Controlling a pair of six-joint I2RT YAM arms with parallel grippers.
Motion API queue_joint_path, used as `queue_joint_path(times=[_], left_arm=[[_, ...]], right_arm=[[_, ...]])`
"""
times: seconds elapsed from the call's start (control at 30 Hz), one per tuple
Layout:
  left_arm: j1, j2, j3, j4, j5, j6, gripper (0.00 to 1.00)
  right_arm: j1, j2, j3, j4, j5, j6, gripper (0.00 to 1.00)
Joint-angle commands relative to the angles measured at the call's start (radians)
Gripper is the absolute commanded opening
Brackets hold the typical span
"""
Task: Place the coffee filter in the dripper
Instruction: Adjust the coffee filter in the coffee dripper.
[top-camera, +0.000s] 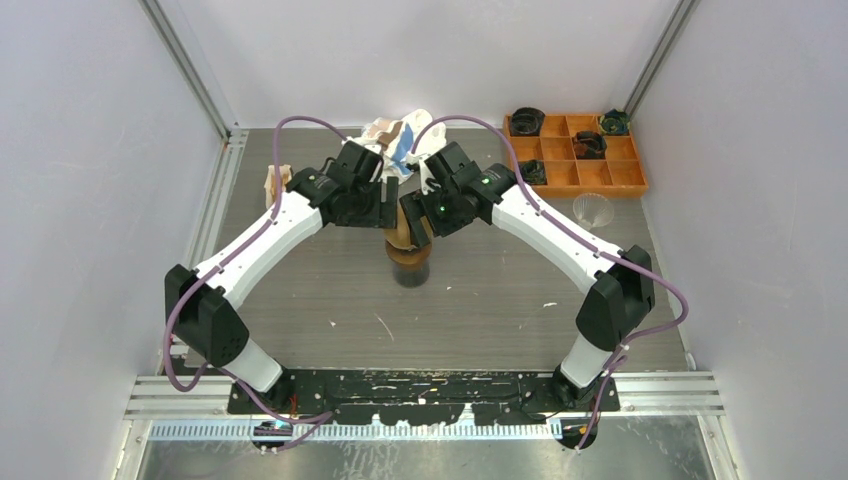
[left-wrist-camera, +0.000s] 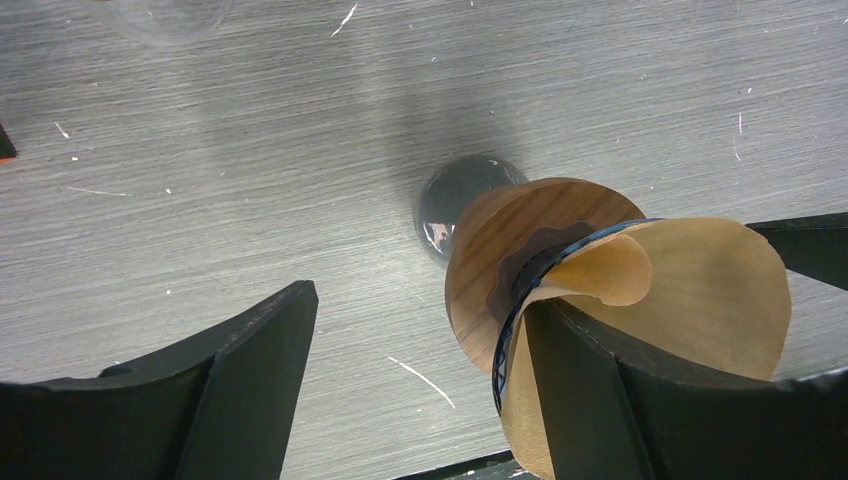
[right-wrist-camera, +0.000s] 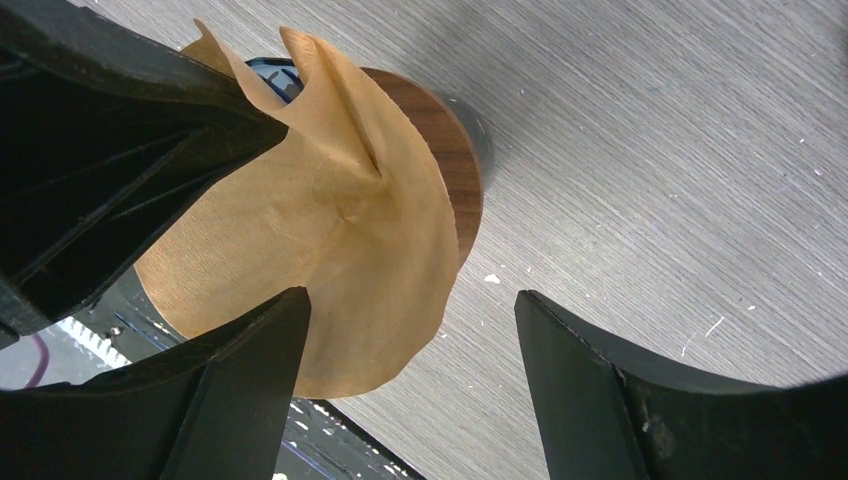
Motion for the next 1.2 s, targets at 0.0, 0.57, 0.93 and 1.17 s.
queue_joint_path(times=[0.0,0.57,0.93,1.17], left_arm=[[0.011,-0.029,0.017,0.024,-0.005,0.001,0.79],[0.024,-0.036,-0.009,0.151,0.163,-0.02,0.86],[0.024,-0.05,-0.023,0.094,0.064,-0.025,0.85],[0.024,-0.085,-0.031,0.058,0.02,-0.014,0.84]], right_arm=[[-0.001,-0.019,0.024,-0.021,0.015,-0.021,0.81],[-0.001,-0.022,0.024,0.005,0.006,-0.002,0.81],[0.0,-0.04,0.011,0.03,0.016,0.017,0.81],[0.0,-0.054,0.007,0.048,0.024,0.025,0.81]])
